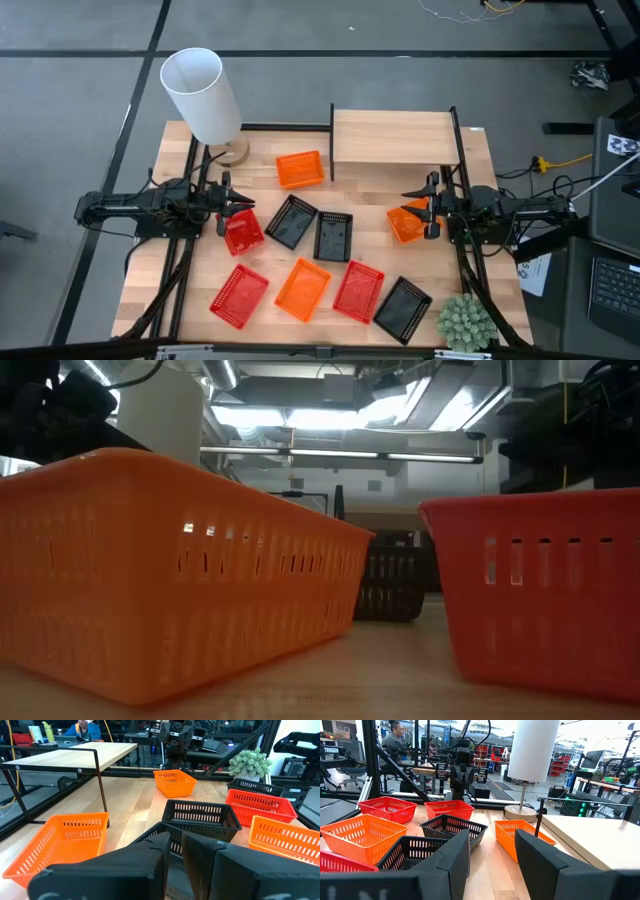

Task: Stack baskets on shelf by color

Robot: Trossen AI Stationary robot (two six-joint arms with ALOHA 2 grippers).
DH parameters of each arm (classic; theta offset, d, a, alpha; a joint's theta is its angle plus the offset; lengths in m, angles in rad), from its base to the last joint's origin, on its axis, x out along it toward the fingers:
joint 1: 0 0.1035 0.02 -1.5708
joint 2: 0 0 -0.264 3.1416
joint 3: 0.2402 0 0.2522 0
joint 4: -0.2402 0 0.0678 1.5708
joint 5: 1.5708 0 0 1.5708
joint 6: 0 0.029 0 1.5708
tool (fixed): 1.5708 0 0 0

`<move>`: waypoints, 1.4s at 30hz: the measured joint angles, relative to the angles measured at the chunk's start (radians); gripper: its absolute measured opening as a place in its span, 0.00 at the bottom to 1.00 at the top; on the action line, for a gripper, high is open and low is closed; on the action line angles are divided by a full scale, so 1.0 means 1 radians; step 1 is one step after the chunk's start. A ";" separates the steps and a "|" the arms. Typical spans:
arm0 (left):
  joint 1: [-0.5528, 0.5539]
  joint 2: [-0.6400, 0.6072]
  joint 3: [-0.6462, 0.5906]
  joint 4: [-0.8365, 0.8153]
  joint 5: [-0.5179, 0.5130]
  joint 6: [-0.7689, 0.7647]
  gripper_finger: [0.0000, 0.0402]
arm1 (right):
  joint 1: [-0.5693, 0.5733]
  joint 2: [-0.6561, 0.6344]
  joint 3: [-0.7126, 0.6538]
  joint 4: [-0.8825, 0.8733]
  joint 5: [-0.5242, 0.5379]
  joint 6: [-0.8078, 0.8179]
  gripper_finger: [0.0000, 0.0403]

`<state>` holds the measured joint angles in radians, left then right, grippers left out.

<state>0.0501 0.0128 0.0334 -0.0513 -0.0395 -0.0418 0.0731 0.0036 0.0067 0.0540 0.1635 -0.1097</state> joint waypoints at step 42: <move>0.000 0.000 0.000 0.000 0.000 0.000 0.10 | 0.000 0.001 0.000 -0.003 -0.010 0.131 0.39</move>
<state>0.0502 0.0129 0.0331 -0.0516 -0.0399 -0.0421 0.0733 0.0046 0.0068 0.0509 0.1532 0.0218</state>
